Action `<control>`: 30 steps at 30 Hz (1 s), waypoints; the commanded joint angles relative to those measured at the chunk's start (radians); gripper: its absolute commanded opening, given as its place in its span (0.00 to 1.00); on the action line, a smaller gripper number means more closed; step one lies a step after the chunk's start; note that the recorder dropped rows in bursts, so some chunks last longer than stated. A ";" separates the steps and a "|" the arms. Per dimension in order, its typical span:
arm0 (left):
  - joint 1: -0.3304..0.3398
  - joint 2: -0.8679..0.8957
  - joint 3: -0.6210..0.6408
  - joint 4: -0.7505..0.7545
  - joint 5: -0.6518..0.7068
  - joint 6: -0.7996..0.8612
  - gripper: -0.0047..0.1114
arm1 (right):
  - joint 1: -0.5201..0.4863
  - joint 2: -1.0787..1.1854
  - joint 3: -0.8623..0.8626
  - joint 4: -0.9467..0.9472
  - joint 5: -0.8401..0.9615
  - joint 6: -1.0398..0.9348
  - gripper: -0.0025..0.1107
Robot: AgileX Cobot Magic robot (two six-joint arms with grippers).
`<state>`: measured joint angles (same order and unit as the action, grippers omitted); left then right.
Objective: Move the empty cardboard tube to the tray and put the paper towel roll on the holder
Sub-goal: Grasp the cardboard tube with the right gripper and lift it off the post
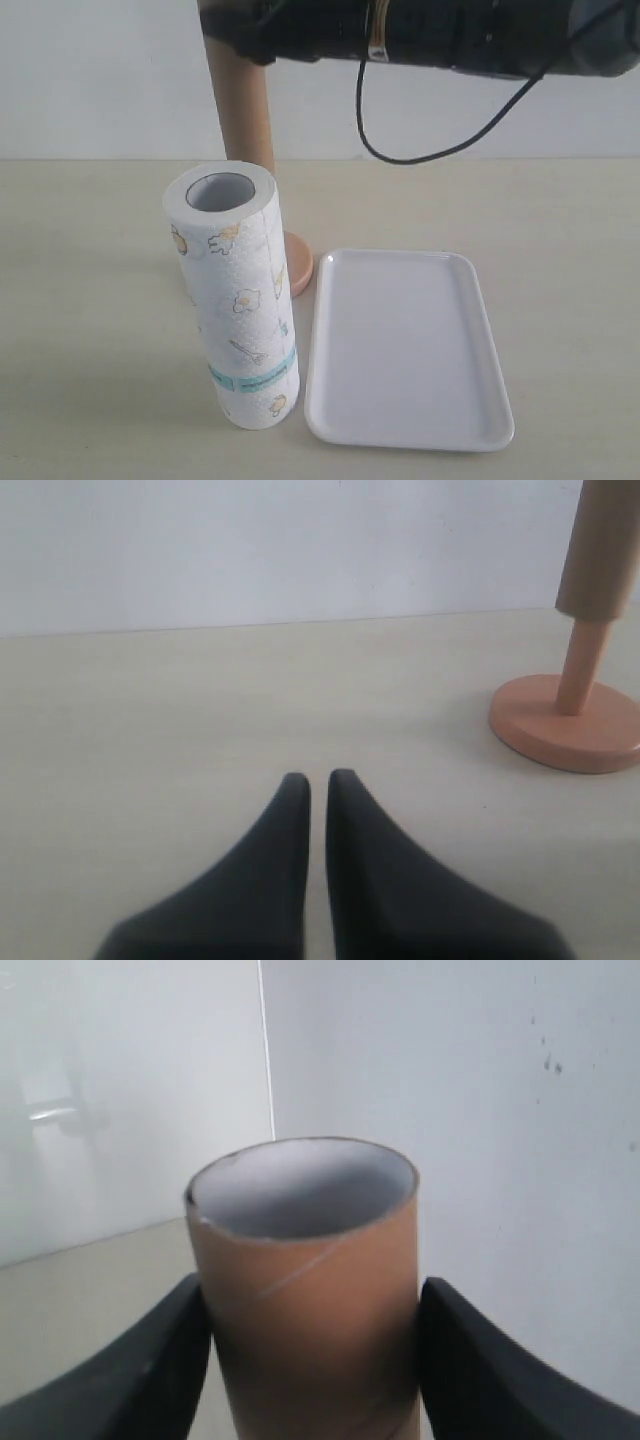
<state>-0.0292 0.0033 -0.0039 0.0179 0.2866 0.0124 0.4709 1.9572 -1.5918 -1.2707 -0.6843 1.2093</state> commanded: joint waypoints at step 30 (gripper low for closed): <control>-0.004 -0.003 0.004 -0.010 -0.003 0.004 0.09 | -0.014 -0.524 -0.387 -0.474 0.003 0.441 0.05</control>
<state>-0.0292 0.0033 -0.0039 0.0179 0.2866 0.0124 0.4709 1.4893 -1.9721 -1.6772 -0.6533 1.5093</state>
